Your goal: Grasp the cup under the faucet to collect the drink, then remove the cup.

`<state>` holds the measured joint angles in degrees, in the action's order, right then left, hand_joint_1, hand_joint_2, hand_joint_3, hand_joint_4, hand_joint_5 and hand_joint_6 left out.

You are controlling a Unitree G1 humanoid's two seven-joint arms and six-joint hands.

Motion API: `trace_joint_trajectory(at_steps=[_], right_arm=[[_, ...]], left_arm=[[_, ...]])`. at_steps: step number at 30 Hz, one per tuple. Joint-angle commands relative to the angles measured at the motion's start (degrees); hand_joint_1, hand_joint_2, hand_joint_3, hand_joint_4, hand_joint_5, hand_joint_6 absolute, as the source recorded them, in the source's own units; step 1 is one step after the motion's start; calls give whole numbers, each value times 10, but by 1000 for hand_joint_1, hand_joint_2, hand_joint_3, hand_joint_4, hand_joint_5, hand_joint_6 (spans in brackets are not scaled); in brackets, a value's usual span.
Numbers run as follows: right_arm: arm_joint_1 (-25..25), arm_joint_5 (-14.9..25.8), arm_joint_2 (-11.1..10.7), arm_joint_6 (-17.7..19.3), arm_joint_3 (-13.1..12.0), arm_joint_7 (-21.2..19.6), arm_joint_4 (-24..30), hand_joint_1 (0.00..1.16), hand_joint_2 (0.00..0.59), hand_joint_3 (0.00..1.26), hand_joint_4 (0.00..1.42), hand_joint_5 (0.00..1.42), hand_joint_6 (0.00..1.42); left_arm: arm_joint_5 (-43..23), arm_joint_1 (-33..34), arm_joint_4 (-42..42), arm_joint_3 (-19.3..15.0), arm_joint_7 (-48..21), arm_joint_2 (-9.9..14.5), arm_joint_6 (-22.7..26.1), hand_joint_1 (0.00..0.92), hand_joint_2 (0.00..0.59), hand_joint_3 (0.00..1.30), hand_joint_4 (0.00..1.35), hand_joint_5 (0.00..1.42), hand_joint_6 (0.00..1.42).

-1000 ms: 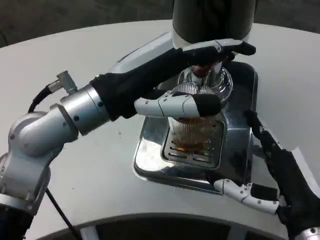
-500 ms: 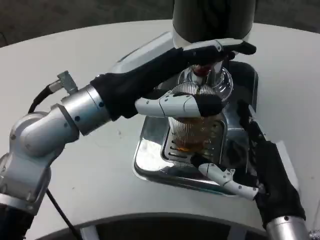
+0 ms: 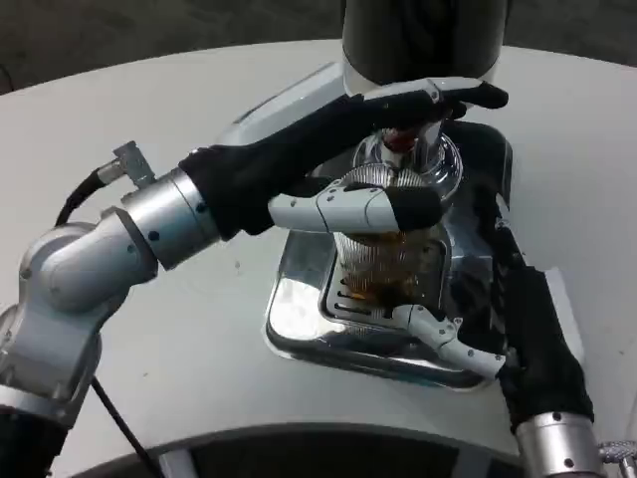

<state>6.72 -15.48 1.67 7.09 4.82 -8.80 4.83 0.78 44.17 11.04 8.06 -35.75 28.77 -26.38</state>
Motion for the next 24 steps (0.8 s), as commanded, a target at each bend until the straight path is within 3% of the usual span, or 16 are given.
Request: trace_joint_trajectory(at_steps=[1, 7, 13, 24], right_arm=[[6, 6, 6, 15, 1, -11, -9, 917, 152, 43, 32, 21, 127], [16, 1, 19, 45, 11, -33, -45, 916, 157, 43, 32, 35, 130], [39, -24, 35, 93, 21, -88, -97, 901, 149, 71, 71, 70, 166], [92, -26, 33, 125, 23, -126, -169, 885, 144, 84, 74, 86, 189]], left_arm=[[31, -18, 18, 21, -15, 5, 10, 0, 71, 201, 110, 150, 24], [32, -16, 23, 21, -9, 4, 9, 0, 72, 202, 111, 150, 24], [34, -18, 28, 21, -3, 4, 8, 0, 72, 202, 111, 150, 24], [36, -14, 40, 20, 7, 3, 4, 0, 73, 212, 112, 150, 12]])
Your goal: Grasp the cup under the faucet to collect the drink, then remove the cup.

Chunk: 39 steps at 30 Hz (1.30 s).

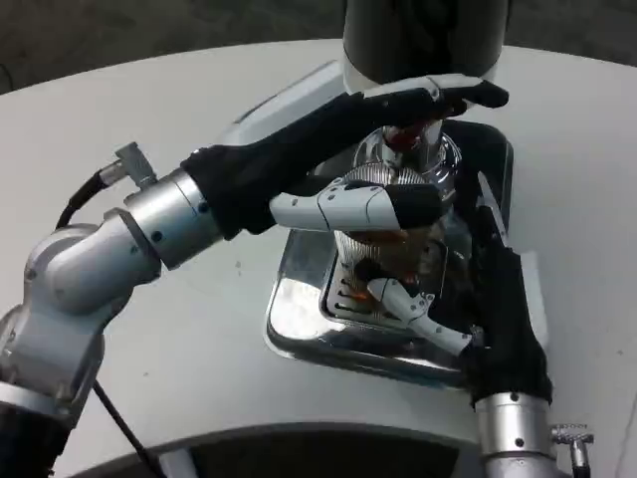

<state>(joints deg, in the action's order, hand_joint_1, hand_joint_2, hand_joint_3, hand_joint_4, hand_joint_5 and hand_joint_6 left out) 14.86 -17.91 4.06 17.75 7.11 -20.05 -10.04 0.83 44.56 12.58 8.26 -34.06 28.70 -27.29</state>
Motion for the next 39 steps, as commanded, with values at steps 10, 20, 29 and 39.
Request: trace_joint_trajectory(at_steps=[10, 20, 29, 39], right_arm=[[37, -3, 11, 33, 4, -24, -62, 885, 150, 84, 74, 86, 192], [62, -10, 14, 45, 7, -38, -107, 894, 155, 73, 74, 97, 186], [84, -25, 16, 39, 12, -56, -128, 868, 159, 72, 92, 120, 188], [83, -34, 20, 32, 12, -76, -126, 878, 163, 175, 244, 295, 312]], left_arm=[[38, -12, 32, 23, -6, 3, 12, 0, 73, 220, 112, 159, 9], [39, -14, 32, 22, 0, 7, 15, 0, 73, 230, 112, 161, 9], [43, -18, 32, 19, 9, 5, 19, 0, 73, 232, 112, 162, 9], [18, -27, 30, 6, 13, -4, 43, 0, 73, 240, 112, 162, 8]])
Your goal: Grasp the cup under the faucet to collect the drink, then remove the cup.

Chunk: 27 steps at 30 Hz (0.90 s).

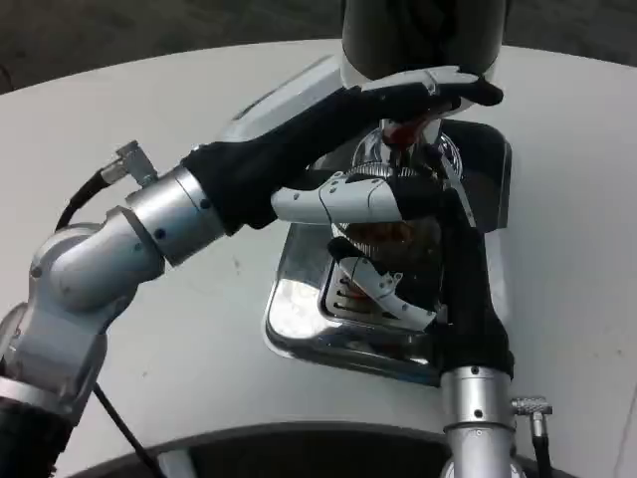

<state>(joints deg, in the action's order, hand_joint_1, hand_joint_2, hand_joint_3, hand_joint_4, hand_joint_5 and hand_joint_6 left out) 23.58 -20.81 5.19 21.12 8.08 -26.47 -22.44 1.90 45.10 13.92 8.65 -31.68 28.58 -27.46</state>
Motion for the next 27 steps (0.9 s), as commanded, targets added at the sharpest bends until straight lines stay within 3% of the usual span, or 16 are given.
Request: trace_joint_trajectory(at_steps=[1, 27], right_arm=[[-5, -5, 9, -2, 1, -13, -1, 878, 163, 187, 261, 315, 326], [14, -11, -3, -15, -11, -36, -14, 1006, 154, 567, 659, 742, 638]], left_arm=[[2, -35, 16, 1, -10, -5, 50, 0, 73, 241, 112, 162, 8], [-63, -58, 8, -34, -15, -23, 104, 0, 76, 259, 111, 156, 24]])
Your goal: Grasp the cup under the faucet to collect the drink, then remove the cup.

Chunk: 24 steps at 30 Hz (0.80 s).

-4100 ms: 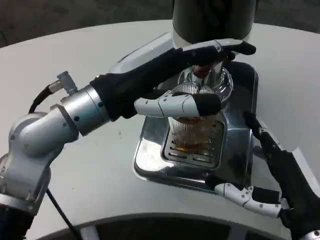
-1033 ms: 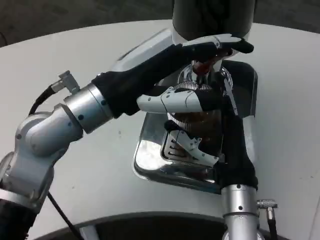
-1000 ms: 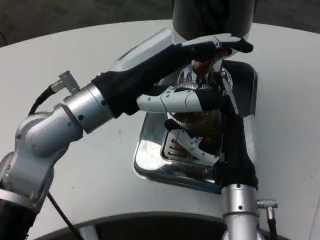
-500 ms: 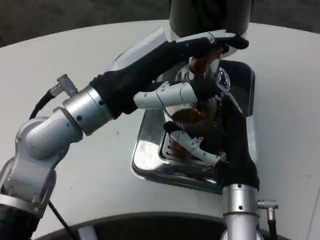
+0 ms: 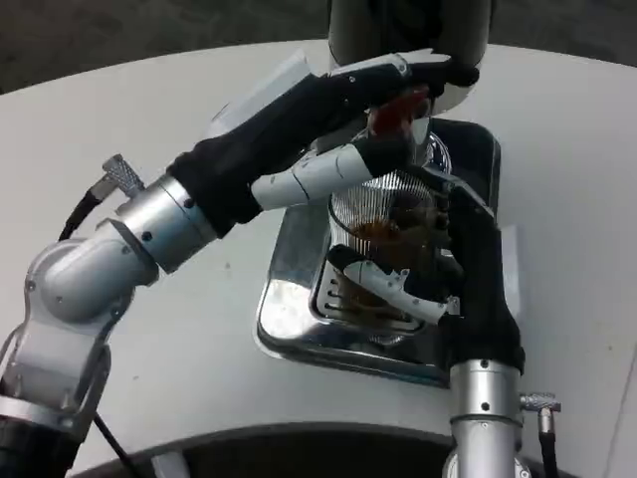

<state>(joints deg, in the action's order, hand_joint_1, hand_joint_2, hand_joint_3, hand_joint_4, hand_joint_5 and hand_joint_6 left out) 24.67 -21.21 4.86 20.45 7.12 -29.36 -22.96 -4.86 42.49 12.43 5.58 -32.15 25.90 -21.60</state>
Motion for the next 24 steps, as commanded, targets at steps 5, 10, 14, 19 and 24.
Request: trace_joint_trajectory(at_steps=[5, 10, 14, 19, 24], right_arm=[[8, -9, -4, -11, -2, -11, -6, 1013, 154, 592, 691, 782, 683], [9, -13, -6, -12, -3, -12, 0, 1014, 154, 644, 728, 841, 758], [7, -16, -9, -13, -3, -11, 6, 1014, 154, 672, 738, 858, 785], [2, -20, -11, -17, -1, -10, 17, 1005, 147, 676, 743, 873, 792], [-2, -22, -11, -19, -1, -9, 24, 1003, 145, 677, 746, 874, 795]], left_arm=[[-12, -32, 20, -9, -14, 2, 59, 0, 72, 257, 105, 153, 25], [-35, -36, 15, -16, -17, -2, 78, 0, 68, 254, 92, 141, 26], [-62, -40, 12, -25, -26, -9, 98, 0, 60, 197, 55, 122, 26], [-128, -44, 10, -46, -46, -30, 139, 0, 53, 126, 0, 92, 24], [-173, -43, 6, -64, -61, -47, 173, 0, 49, 119, 0, 78, 2]])
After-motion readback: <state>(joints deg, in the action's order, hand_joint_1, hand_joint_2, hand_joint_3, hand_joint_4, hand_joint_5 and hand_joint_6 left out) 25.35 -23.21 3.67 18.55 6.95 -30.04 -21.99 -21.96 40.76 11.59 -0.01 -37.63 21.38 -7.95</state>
